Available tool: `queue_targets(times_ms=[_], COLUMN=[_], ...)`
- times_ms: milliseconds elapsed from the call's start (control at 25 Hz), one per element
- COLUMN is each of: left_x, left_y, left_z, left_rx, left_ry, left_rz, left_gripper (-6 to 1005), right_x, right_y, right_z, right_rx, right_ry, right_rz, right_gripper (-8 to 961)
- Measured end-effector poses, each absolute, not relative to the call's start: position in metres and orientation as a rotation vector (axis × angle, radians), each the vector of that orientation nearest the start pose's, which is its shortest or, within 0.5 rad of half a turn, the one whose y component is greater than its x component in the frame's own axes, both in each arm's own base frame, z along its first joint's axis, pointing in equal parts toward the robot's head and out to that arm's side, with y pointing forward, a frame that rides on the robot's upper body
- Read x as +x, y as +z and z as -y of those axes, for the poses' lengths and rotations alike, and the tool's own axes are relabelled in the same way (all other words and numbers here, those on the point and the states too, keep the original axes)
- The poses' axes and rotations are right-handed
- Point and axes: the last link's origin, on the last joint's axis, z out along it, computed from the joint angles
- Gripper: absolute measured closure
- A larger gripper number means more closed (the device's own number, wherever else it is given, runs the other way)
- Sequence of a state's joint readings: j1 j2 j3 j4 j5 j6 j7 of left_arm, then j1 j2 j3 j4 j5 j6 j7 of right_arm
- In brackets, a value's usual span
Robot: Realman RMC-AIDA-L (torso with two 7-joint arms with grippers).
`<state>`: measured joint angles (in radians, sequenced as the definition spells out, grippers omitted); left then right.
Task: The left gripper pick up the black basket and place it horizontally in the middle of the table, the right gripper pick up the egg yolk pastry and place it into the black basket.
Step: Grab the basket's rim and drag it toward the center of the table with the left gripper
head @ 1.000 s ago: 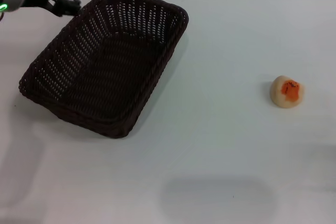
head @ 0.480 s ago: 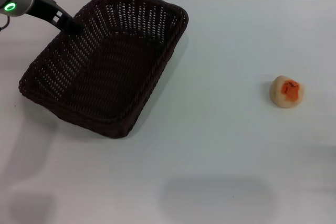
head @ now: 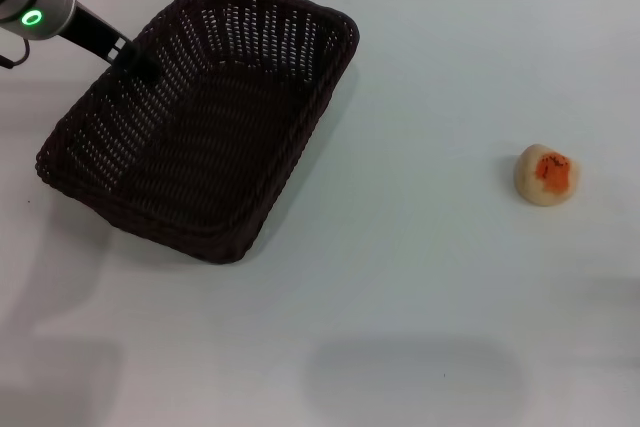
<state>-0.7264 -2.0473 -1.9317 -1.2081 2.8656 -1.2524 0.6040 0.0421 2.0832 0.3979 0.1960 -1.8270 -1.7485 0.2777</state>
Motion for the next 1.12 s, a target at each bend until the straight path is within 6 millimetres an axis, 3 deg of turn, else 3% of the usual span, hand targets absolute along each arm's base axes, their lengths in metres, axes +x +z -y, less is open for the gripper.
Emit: queue_targets(times_ms=[640,1000,1120], left_x=[-0.214,-0.211,-0.209], left_y=[0.043,0.040,0.039], left_z=[-0.441,-0.441,-0.442], left_rx=[-2.198,-2.216,-2.224], left_ry=[0.479,0.499,0.506], left_rz=[0.823,0.807,0.787], left_gripper=[217,246,352], right_x=[0.360,0.359,0.359], right_y=[0.016,0.016,0.017], right_z=[-0.170,-0.170,-0.169], right_rx=[-1.288,-1.288,-1.287], right_ry=[0.943,0.948,0.947], right_rz=[-0.529,-0.521,-0.522], right_gripper=[136,136,136])
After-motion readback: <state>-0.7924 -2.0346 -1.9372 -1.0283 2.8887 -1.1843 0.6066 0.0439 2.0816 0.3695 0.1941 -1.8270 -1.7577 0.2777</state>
